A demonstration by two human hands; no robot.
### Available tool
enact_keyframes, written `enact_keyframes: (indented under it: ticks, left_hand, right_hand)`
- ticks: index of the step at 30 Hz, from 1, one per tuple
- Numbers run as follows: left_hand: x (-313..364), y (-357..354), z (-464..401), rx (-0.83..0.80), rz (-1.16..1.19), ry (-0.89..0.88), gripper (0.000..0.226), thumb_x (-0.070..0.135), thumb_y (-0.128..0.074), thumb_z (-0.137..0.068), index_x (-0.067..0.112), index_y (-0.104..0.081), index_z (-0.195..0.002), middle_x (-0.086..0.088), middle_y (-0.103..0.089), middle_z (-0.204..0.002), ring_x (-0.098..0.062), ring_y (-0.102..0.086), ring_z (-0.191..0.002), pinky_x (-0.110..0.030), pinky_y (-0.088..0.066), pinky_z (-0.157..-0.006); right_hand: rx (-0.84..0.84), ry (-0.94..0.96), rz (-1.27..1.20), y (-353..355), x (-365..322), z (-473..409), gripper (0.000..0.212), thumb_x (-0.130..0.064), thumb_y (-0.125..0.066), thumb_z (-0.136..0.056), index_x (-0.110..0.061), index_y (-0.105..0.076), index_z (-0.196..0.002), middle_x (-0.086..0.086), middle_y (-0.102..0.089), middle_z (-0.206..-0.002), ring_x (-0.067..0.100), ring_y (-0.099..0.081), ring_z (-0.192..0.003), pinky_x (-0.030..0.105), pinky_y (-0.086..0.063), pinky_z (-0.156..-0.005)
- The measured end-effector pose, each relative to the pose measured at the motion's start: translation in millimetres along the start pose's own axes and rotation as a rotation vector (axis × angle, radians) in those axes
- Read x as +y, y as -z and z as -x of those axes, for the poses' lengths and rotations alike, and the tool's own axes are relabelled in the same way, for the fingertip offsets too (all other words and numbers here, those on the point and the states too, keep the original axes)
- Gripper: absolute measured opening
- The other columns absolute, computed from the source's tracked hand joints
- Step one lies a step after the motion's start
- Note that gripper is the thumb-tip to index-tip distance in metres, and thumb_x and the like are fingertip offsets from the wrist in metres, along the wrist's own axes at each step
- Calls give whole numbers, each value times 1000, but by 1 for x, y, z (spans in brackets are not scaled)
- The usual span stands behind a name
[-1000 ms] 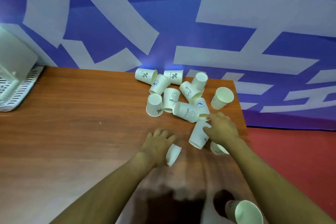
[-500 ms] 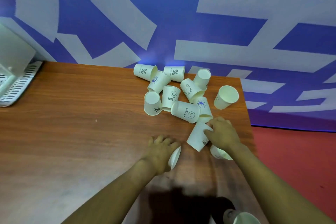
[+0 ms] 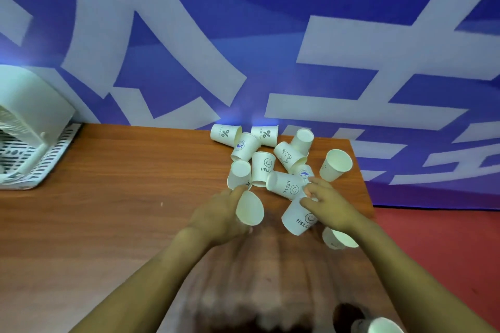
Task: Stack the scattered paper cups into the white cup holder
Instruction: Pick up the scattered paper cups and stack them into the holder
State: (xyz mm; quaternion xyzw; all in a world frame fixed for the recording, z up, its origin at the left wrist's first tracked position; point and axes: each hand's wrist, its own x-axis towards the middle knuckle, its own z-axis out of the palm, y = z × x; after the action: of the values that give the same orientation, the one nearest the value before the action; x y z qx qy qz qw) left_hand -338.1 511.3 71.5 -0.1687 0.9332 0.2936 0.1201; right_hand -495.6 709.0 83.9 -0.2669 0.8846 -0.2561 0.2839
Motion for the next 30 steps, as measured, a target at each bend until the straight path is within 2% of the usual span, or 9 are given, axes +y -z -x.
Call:
enact_keyframes:
  ticks: [3, 5, 8, 12, 15, 17, 20, 25, 30]
  left_hand:
    - [-22, 23, 13, 51, 35, -39, 83, 44, -74, -70, 35, -29, -140, 7, -48, -136, -21, -47, -122, -38, -45, -94]
    - [-40, 42, 25, 73, 40, -63, 81, 46, -73, -70, 38, -30, -138, 13, -46, -134, -18, -46, -122, -36, -45, -92]
    - [-74, 76, 45, 116, 45, -103, 79, 48, -74, -69, 40, -31, -134, 14, -46, -132, -16, -47, -119, -34, -45, -88]
    - [-137, 121, 78, 189, 93, -101, 78, 44, -77, -69, 32, -34, -133, 10, -44, -130, -16, -49, -115, -32, -46, -87]
    - [-187, 144, 102, 219, 94, -59, 76, 41, -76, -70, 27, -34, -132, 6, -45, -129, -18, -50, -113, -32, -48, -86]
    - [-212, 158, 116, 229, 90, -35, 79, 40, -74, -72, 26, -31, -136, 3, -43, -132, -20, -50, -116, -32, -47, -87]
    - [-235, 176, 127, 269, 105, -18, 79, 41, -71, -75, 26, -29, -140, 3, -39, -132, -23, -52, -116, -34, -47, -87]
    - [-258, 180, 140, 274, 98, 64, 69, 49, -74, -70, 24, -38, -123, 6, -37, -117, -22, -54, -104, -34, -48, -80]
    - [-287, 189, 150, 336, 59, 177, 74, 57, -77, -62, 20, -42, -116, 3, -38, -114, -20, -44, -109, -34, -44, -87]
  right_hand:
    - [29, 1, 5, -8, -35, 11, 13, -17, -56, -89, -7, -49, -83, -4, -45, -116, 18, -43, -110, 28, -36, -84]
    - [74, 16, 17, -20, -63, 19, 21, -19, -59, -85, -15, -40, -79, -4, -46, -95, 17, -46, -89, 23, -39, -70]
    - [137, 15, -20, -47, -114, 27, 28, -22, -65, -80, -18, -39, -90, 0, -50, -95, 12, -46, -78, 22, -40, -61]
    - [158, 62, -17, -92, -190, 27, 42, -25, -68, -77, -29, -42, -109, -3, -51, -106, 11, -51, -88, 20, -41, -66]
    - [152, 117, -3, -127, -241, 21, 64, -30, -72, -76, -34, -39, -130, -9, -44, -126, 9, -46, -113, 23, -40, -90]
    - [137, 160, 24, -148, -269, 20, 70, -32, -74, -74, -35, -39, -134, -10, -42, -131, 8, -42, -120, 24, -36, -98]
    - [115, 208, 66, -168, -299, 14, 75, -31, -77, -71, -36, -38, -135, -10, -41, -132, 6, -40, -121, 20, -32, -95]
    - [150, 231, 39, -186, -326, 1, 85, -33, -82, -64, -35, -38, -137, -14, -39, -128, 1, -39, -113, 17, -31, -91]
    - [127, 248, 17, -207, -340, -16, 77, -32, -80, -66, -35, -43, -133, -13, -41, -127, 6, -46, -113, 19, -38, -89]
